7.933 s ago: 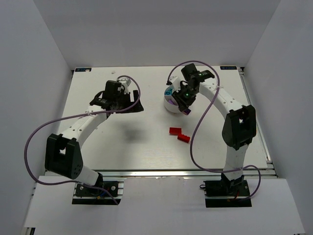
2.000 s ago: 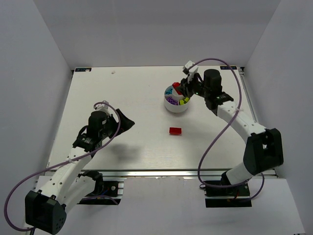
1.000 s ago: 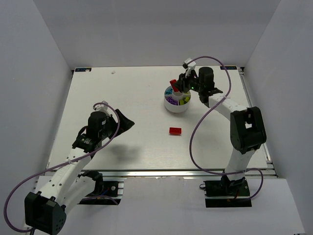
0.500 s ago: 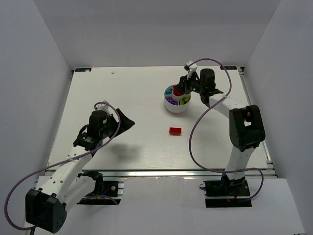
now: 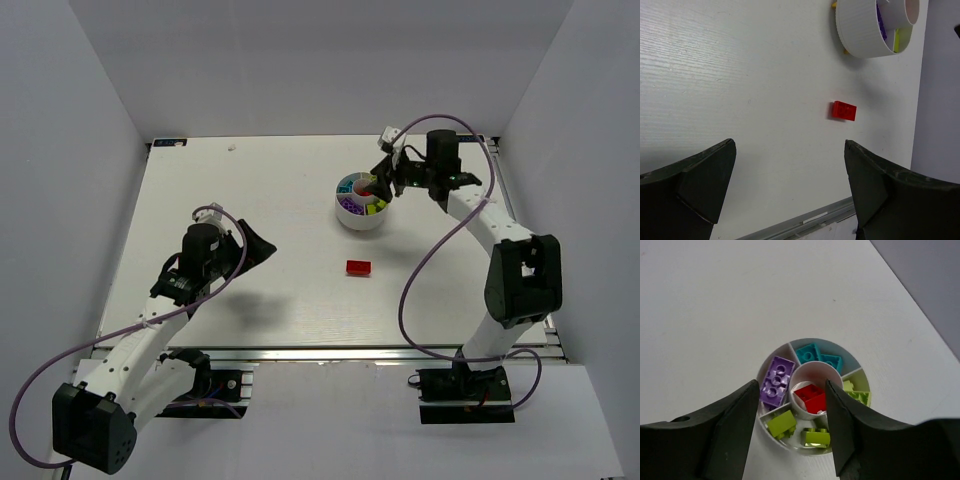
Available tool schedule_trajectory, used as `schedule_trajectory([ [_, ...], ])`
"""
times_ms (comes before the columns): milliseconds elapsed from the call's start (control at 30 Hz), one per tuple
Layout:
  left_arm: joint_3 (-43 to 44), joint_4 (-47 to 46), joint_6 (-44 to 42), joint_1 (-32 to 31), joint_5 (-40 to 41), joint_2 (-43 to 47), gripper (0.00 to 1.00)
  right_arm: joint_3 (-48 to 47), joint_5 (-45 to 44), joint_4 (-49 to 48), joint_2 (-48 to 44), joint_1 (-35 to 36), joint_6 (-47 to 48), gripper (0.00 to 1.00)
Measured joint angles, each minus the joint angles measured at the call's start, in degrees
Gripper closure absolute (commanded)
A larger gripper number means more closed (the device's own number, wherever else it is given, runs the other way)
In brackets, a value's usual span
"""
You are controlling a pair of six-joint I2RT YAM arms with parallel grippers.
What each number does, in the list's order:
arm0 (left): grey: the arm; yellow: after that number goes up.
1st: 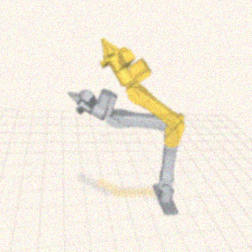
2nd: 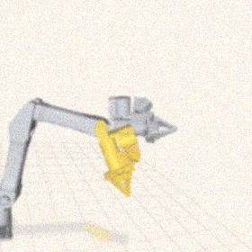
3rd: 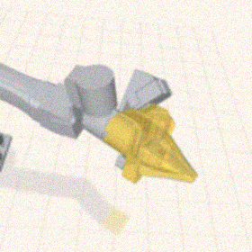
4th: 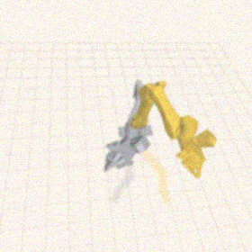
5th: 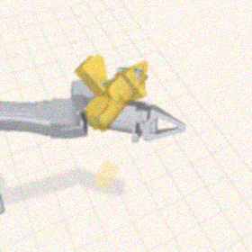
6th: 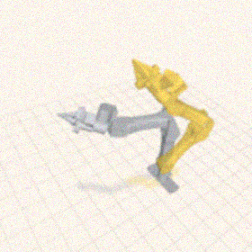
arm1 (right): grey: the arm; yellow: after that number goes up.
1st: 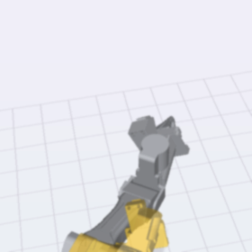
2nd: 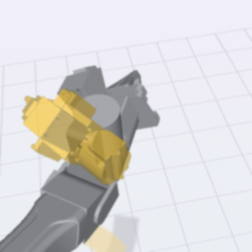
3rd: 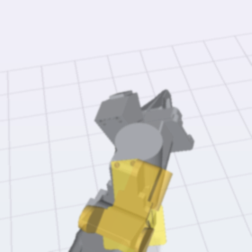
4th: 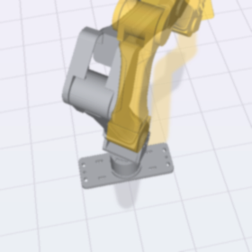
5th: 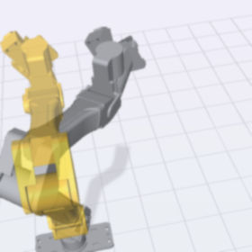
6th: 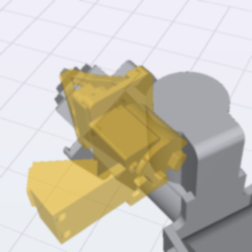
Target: Sort the legos into containers by color
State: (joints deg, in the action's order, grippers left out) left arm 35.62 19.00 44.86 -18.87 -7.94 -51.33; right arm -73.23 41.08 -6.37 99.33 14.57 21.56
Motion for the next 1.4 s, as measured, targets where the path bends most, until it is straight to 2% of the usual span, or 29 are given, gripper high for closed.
schedule_trajectory([
  [100,0.0,-0.24,-0.02,0.0,0.02,0.07,0.02,-6.08,6.29,18.03,-2.14,0.07,15.65,0.4],
  [167,0.0,-0.28,0.0,0.0,0.02,0.13,0.02,-9.49,6.8,28.59,-2.16,1.68,23.89,0.39],
  [333,0.0,-0.63,-0.02,0.0,0.0,0.15,0.02,-8.2,-1.75,43.01,-1.51,9.14,28.81,0.37],
  [467,0.0,-0.66,-0.02,0.0,0.0,0.15,0.02,-3.02,-10.14,45.81,-1.44,14.84,27.34,0.35],
  [500,0.0,-0.66,-0.02,0.0,0.0,0.17,0.02,-2.32,-12.0,46.27,-1.36,15.98,26.84,0.32],
  [633,0.0,-0.63,0.0,0.0,0.0,0.63,0.02,-1.99,-18.23,46.62,0.2,19.12,25.09,0.29],
  [700,-0.02,-0.61,0.02,0.0,0.02,1.25,0.02,-2.43,-20.83,46.77,2.03,20.26,24.17,0.23],
  [1033,-0.39,0.09,0.44,0.0,0.13,4.22,0.02,-5.7,-30.82,46.82,11.85,24.72,22.36,0.23],
  [1100,-0.42,0.35,0.46,0.0,0.35,4.42,0.02,-5.81,-32.52,46.77,12.46,25.4,22.21,0.29],
  [1200,-0.42,0.5,0.46,0.0,0.55,4.59,0.02,-6.43,-33.92,46.69,13.31,26.03,22.25,0.48],
  [1233,-0.42,0.55,0.46,0.0,0.61,4.63,0.02,-6.62,-34.32,46.58,13.64,26.18,22.27,0.56],
  [1267,-0.42,0.63,0.46,0.0,0.68,4.63,0.02,-6.71,-34.6,46.51,13.92,26.29,22.38,0.73],
  [1367,-0.39,0.96,0.44,0.0,0.9,4.66,0.02,-7.23,-34.97,46.64,14.12,26.34,22.27,0.87],
  [1400,-0.39,1.07,0.44,-0.02,0.96,4.66,0.02,-7.26,-34.91,46.6,14.12,26.34,22.43,0.88],
])
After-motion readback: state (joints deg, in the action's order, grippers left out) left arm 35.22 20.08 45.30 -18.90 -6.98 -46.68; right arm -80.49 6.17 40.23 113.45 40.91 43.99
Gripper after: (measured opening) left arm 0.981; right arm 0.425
